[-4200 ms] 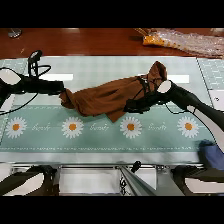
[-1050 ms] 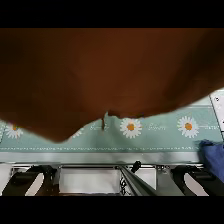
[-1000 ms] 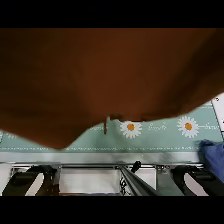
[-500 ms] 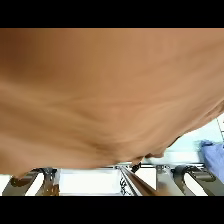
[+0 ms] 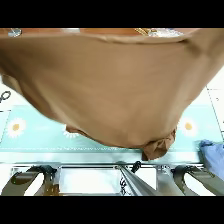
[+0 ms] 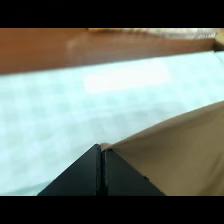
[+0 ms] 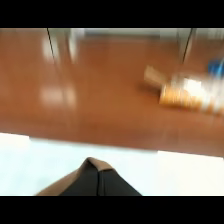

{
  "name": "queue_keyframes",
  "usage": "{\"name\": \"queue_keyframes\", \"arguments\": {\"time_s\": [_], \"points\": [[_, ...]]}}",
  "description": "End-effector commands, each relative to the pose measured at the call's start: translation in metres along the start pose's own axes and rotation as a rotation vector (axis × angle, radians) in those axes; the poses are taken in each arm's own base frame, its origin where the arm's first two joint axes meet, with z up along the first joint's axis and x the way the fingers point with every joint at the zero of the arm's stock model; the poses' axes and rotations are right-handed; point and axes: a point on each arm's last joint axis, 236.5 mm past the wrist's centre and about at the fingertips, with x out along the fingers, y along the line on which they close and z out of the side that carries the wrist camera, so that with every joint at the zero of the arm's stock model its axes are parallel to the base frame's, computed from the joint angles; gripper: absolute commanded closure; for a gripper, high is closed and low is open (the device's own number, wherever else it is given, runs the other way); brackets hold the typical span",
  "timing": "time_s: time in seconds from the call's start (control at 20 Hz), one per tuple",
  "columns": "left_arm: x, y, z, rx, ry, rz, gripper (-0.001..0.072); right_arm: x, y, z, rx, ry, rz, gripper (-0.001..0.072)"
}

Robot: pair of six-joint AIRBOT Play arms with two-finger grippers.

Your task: Fold the shirts.

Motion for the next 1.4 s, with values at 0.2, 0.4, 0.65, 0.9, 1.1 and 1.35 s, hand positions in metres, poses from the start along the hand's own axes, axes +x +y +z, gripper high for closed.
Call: {"name": "queue_keyframes", "arguments": {"time_s": [0.2, 0.4, 0.65, 0.9, 1.1, 1.35], "points": [[0.138, 0.072, -0.033, -0.157, 0.111, 0.05, 0.0692, 0.165, -0.035, -0.062, 0.051, 0.16, -0.027, 0.0694], [0.203, 0.105, -0.061, -0.216, 0.201, 0.075, 0.0693, 0.222, -0.046, -0.1, 0.095, 0.23, -0.033, 0.0695], [0.268, 0.137, -0.131, -0.24, 0.404, 0.083, 0.0692, 0.272, -0.052, -0.19, 0.135, 0.471, -0.03, 0.0693], [0.299, 0.143, -0.212, -0.336, 0.646, 0.049, 0.0692, 0.284, -0.045, -0.3, 0.181, 0.823, -0.013, 0.0694], [0.301, 0.132, -0.242, -0.4, 0.759, -0.003, 0.0691, 0.284, -0.036, -0.33, 0.18, 0.922, 0.006, 0.0691], [0.289, 0.155, -0.179, -0.386, 0.663, 0.005, 0.0308, 0.26, -0.045, -0.309, 0.148, 0.935, 0.01, 0.0347]]}}
